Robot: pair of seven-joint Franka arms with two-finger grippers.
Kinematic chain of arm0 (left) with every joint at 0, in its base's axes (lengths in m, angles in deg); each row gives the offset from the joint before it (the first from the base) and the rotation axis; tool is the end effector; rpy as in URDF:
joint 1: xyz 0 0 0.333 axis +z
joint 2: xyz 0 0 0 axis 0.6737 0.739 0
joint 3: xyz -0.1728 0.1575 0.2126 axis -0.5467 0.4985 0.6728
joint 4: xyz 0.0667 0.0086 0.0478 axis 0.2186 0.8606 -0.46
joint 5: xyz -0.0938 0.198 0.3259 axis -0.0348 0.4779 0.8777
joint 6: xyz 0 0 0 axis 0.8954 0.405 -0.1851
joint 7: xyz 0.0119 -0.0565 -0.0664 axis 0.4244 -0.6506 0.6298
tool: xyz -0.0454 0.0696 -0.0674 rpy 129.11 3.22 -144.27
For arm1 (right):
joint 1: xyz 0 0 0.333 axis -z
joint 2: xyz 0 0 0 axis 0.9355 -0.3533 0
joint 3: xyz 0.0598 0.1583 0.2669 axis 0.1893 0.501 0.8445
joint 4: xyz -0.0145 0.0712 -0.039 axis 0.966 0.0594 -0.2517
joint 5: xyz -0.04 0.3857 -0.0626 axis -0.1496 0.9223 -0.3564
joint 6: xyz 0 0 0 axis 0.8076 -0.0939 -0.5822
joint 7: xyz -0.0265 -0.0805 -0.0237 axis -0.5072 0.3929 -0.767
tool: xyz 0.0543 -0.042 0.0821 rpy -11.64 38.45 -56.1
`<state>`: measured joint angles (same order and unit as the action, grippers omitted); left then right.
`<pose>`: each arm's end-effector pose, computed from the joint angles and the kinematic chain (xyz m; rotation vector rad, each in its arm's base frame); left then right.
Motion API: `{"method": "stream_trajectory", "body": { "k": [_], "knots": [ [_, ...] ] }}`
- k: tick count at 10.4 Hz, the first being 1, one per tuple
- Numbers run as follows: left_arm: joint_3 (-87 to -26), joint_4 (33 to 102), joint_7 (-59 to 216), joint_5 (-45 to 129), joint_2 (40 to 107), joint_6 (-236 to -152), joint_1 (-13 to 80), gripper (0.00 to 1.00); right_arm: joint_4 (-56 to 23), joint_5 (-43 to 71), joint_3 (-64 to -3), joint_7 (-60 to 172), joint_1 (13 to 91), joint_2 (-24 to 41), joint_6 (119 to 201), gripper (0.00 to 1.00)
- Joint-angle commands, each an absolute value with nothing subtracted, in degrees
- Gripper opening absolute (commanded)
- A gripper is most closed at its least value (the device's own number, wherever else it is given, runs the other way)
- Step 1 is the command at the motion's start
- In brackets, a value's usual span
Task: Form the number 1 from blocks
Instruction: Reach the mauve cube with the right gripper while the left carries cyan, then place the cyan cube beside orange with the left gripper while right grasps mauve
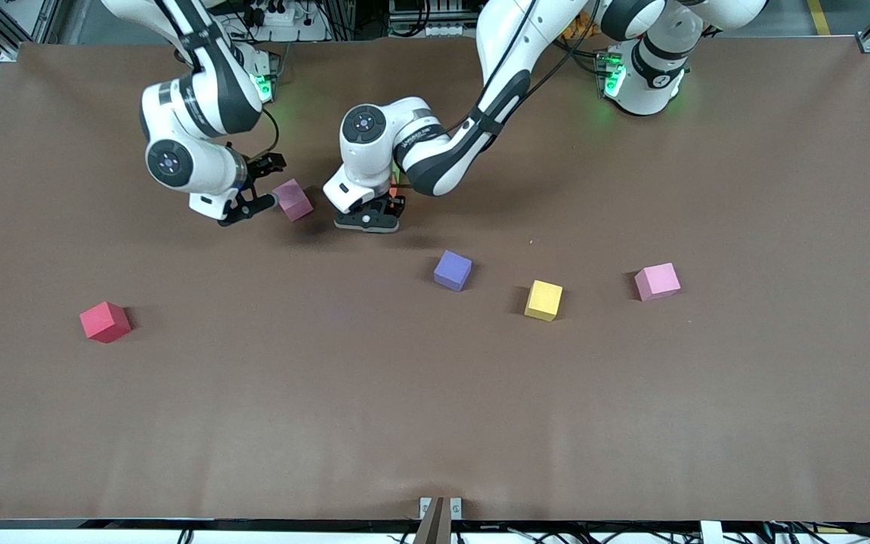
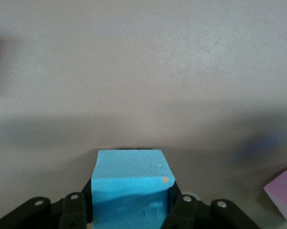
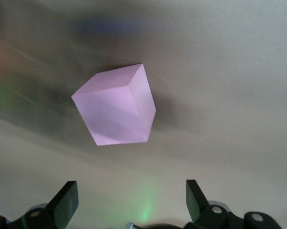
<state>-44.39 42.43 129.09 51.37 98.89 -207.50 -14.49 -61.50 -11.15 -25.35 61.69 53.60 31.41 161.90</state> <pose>0.3627 -0.6625 0.2137 3.0240 -0.0946 -0.0274 0.3815 0.1386 0.2462 -2.8777 -0.5397 0.7308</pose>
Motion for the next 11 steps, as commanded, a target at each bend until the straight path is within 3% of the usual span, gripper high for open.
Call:
{"method": "stream_trajectory", "body": {
  "k": [1,4,5,6,11],
  "knots": [
    [-44.2,43.4,129.0,50.2,98.5,-207.4,-15.2,0.0,-61.3,-8.8,-25.4,62.9,52.3,29.1,164.3,1.0],
    [-44.2,43.8,129.3,50.2,98.4,-207.4,-15.4,0.0,-61.3,-8.6,-25.4,62.8,51.0,26.9,167.4,1.0],
    [-44.2,43.8,130.2,50.2,98.4,-207.4,-15.3,0.28,-61.3,-8.6,-25.4,62.9,51.0,26.4,168.0,1.0],
    [-44.2,43.8,131.4,50.2,98.5,-207.4,-15.4,0.99,-61.3,-8.6,-25.4,62.9,50.9,25.8,169.0,1.0],
    [-43.5,43.6,135.2,50.8,97.2,-207.4,-15.9,1.0,-61.1,-8.6,-25.4,62.9,49.8,24.2,170.9,1.0]
  ]
}}
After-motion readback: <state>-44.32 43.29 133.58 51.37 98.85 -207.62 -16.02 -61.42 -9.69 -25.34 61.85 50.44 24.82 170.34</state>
